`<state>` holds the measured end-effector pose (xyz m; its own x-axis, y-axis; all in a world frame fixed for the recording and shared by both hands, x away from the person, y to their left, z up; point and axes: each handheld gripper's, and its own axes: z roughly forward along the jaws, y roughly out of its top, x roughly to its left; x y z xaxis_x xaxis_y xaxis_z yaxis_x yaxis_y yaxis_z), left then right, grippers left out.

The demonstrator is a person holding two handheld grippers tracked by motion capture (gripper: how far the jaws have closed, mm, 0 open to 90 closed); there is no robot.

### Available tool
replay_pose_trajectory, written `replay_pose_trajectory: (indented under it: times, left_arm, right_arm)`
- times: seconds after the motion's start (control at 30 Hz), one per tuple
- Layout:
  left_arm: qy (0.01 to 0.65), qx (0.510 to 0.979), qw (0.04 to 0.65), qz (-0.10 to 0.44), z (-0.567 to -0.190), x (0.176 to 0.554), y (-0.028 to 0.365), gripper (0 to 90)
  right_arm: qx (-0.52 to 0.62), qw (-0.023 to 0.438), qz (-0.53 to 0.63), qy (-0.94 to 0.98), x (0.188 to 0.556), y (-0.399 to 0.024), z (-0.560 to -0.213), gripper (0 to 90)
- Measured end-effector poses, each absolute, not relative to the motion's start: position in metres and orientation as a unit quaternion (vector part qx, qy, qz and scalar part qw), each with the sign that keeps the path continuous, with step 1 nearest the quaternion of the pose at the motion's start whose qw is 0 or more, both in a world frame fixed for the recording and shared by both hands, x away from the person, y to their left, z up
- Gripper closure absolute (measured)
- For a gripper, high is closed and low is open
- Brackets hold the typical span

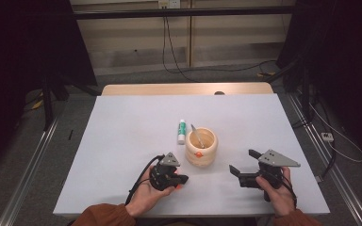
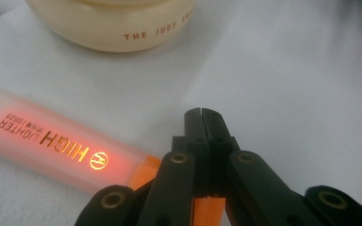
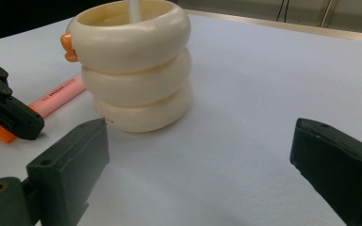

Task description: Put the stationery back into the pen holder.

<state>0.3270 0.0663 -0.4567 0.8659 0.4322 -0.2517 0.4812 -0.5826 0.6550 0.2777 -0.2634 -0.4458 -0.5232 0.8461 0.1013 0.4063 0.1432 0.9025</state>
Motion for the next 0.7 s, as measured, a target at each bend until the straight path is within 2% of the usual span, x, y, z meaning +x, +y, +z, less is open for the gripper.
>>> replay_pose_trajectory:
  times: [0.47,0.7]
  left_arm:
    - [0.275,0.89,0.363,-0.038,-0.454,0.333,0.099,90.0]
    - [0.277,0.893,0.352,-0.034,-0.452,0.334,0.103,90.0]
  right_arm:
    - [0.435,0.224,0.489,0.722,0.278,-0.263,-0.446,5.0]
    - [0.434,0.225,0.489,0.723,0.278,-0.263,-0.446,4.9]
